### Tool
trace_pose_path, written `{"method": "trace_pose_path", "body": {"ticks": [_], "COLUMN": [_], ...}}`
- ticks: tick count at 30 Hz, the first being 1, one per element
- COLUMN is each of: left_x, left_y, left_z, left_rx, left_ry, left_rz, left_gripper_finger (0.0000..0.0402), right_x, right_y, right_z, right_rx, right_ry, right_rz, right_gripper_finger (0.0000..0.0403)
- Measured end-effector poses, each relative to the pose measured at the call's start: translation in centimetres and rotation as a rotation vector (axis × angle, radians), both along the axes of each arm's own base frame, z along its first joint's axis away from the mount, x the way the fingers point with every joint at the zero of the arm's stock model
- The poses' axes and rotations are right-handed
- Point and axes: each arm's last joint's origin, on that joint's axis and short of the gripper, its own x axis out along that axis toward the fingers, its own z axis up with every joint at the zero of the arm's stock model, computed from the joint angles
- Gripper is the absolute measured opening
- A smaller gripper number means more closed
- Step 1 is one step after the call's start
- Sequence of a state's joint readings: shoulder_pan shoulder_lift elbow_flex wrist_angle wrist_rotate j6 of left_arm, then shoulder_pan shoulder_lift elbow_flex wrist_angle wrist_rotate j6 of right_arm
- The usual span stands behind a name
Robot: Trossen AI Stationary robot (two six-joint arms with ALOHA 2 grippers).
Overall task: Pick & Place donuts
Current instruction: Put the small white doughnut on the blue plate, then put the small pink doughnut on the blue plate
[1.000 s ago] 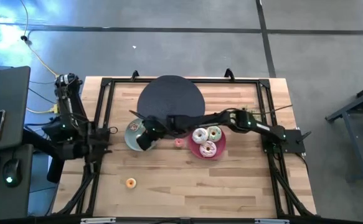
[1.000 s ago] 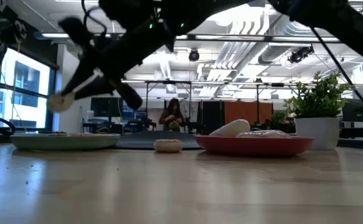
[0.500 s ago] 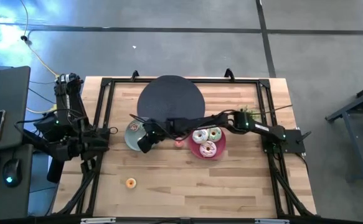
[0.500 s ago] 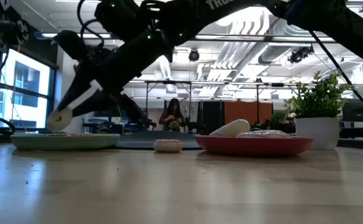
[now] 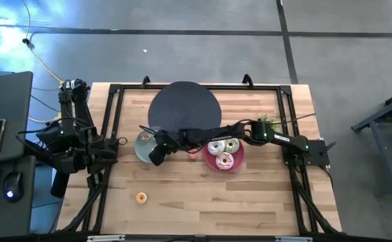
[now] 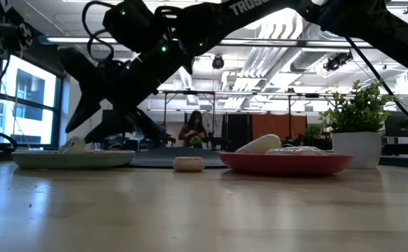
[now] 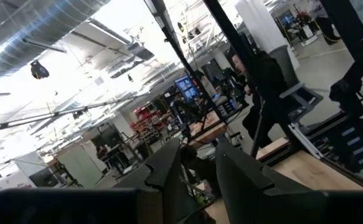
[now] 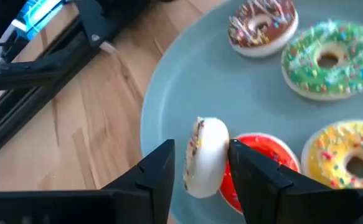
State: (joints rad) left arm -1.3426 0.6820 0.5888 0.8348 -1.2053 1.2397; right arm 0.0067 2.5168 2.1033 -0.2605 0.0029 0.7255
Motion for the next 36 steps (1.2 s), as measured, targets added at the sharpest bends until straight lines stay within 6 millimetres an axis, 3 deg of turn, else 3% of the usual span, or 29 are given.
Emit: {"method": "trace_pose_path", "body": {"ticks": [5,15,22,25,27,31,34,36], "left_x": [0.0,0.0,0.0,0.0,0.0,0.0,0.1,0.1], "left_y": [-0.1,0.0,0.0,0.0,0.0,0.0,-0.1,-0.2], "left_z": [0.0,-0.1,-0.1,-0.1,-0.1,-0.1,-0.3,-0.3], "left_rx": [-0.01,-0.01,-0.013,-0.013,-0.016,-0.013,0.01,0.021], "left_ry": [0.002,0.012,0.024,0.025,0.026,0.026,0.032,0.034], "left_rz": [-0.003,0.008,0.022,0.023,0.023,0.023,0.024,0.024], "left_gripper_finger": [0.0096,0.0096,0.0096,0.0096,0.0096,0.0096,0.0096,0.0096], "right_x": [0.0,0.0,-0.3,-0.6,-1.1,-3.5,-5.8,-7.4], "right_y": [-0.2,0.9,0.9,0.7,0.6,0.3,-0.2,-0.7], "right_z": [0.8,-0.1,-0.3,0.8,2.5,5.4,4.7,2.9], "right_rx": [-0.003,0.09,0.043,-0.017,-0.088,-0.244,-0.28,-0.26], "right_ry": [-0.007,0.011,0.051,0.056,0.072,0.242,0.474,0.635], "right_rz": [0.028,0.135,0.135,0.148,0.187,0.226,0.247,0.263], "right_gripper_finger": [0.0148,0.0096,0.0098,0.0109,0.0116,0.0125,0.0125,0.0123]}}
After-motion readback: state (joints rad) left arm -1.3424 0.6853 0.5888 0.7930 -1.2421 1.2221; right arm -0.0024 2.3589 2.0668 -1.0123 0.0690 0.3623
